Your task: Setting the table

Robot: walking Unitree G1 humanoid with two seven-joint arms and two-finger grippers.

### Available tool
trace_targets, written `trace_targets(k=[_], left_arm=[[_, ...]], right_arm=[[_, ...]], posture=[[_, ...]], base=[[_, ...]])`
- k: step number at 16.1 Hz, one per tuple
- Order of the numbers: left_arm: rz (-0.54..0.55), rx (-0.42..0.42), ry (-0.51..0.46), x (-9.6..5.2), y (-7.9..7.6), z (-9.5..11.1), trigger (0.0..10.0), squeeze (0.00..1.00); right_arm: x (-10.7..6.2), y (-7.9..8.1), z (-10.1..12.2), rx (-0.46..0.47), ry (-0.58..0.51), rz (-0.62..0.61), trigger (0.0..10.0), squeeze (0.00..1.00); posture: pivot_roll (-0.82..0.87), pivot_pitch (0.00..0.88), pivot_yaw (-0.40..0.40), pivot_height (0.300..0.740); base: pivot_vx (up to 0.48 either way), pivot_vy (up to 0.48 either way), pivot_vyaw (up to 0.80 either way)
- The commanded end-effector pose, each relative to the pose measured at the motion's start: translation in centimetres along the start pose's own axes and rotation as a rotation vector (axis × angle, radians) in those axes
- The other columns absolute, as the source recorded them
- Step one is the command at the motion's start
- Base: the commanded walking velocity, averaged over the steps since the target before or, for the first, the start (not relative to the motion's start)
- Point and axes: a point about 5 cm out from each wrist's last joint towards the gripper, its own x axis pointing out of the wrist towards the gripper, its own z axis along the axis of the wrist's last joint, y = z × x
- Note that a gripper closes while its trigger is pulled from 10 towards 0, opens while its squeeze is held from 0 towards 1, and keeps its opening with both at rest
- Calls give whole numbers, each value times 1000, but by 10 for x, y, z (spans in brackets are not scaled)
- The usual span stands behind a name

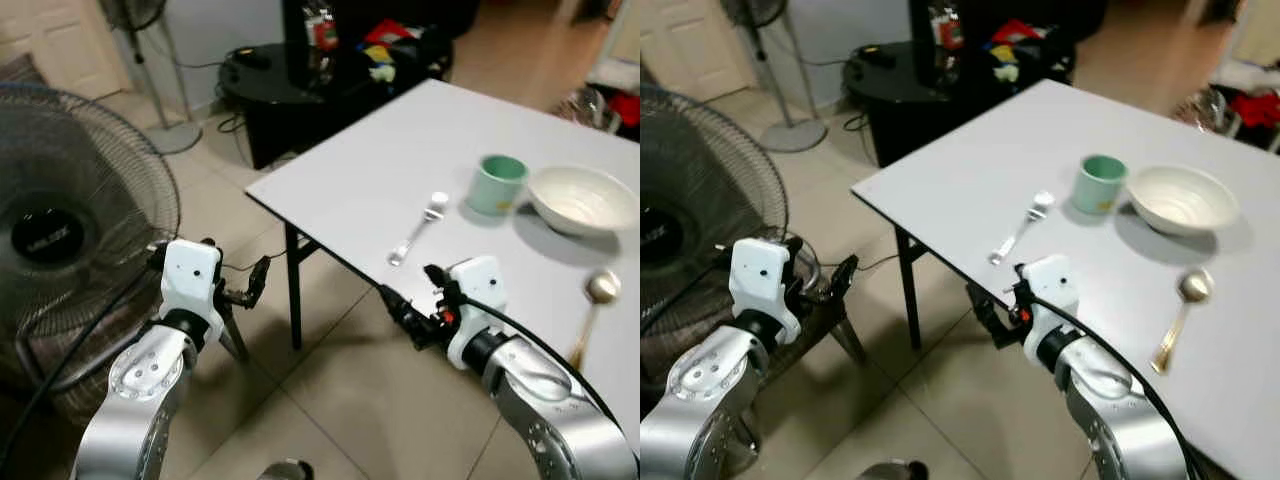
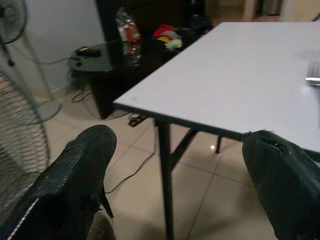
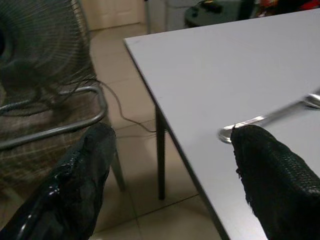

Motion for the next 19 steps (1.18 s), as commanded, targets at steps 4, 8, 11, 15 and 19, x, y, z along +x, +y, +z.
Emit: trace_targets(k=[4,8,11,15,19], left_arm=[[4,44,-4,2,2,2,10000,0],[9,47,-7,10,5,3,10000,0],[0,37,-19,16,2,4,10000,0],[7,-20,6,15,1,0,10000,0],[26,29,-6,17,2,3,10000,0]], right_arm=[[1,-4,0,11,-17,-39,10000,0],[0,-7,1,43,-30,-97,10000,0],[0,-10,3,25,-38,-113,10000,0],[4,-10,3,18,-37,-113,10000,0],[6,-10,5,10,-37,-102,10000,0]], posture=[[103,0,56,740],[75,0,70,740],[58,0,78,740],[72,0,65,740],[78,0,52,740]], base=[[0,0,800],[0,0,800],[0,0,800],[0,240,800],[0,-54,800]])
